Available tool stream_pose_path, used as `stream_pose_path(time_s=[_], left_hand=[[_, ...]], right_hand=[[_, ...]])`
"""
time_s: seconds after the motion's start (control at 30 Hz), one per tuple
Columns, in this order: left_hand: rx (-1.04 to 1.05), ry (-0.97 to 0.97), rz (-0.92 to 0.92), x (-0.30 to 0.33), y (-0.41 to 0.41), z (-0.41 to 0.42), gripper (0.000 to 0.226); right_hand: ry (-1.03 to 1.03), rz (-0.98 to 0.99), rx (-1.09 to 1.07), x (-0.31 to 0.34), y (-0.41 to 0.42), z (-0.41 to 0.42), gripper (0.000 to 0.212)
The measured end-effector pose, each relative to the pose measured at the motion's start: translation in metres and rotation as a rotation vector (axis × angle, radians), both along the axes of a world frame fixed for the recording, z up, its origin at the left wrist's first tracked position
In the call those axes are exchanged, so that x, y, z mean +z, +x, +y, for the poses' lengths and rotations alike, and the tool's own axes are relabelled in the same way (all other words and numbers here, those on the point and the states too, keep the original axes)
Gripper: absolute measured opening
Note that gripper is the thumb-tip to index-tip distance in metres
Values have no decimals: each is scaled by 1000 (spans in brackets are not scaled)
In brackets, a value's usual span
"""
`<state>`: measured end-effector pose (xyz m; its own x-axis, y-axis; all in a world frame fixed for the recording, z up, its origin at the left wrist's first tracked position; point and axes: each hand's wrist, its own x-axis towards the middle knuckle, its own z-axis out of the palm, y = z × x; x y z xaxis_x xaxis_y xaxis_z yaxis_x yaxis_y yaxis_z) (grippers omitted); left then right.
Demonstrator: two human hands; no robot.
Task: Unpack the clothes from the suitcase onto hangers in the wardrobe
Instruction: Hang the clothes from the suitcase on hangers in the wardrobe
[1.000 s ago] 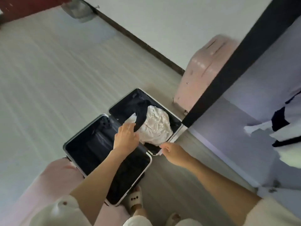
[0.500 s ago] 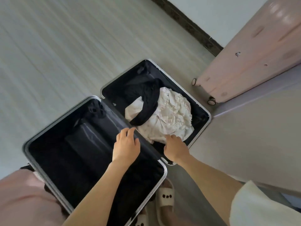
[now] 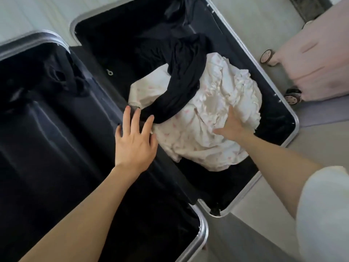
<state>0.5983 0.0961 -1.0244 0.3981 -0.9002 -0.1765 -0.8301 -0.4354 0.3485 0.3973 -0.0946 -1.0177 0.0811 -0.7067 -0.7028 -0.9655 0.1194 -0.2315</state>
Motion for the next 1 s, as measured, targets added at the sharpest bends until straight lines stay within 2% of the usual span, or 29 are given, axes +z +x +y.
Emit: stream_pose_path(time_s=[0.1,0.23,0.3,0.4,0.63,0.8,1.0], left_hand=[[5,78,34,10,-1,0,52],[-17,300,137,45,-8,9,60],[50,375,275,77,-17,17,61],[105,393,391,136,-15,28,59],[3,332,303,289,18,39,60],[-52,198,296,401,36,37,63],[-173,81,334,531,46,45,85]], right_hand=[[54,-61,-33,-1,4,32,59],[113,-107,-135,30,29,80,14],[87,-124,-145,61,43,96,16],[8,-176,-196,125,55,109,40],[-172,-242,-381,295,80,109,42],[-345,-280,-431,418,98,109,40],[-514,-397,-550,568,109,138,36]])
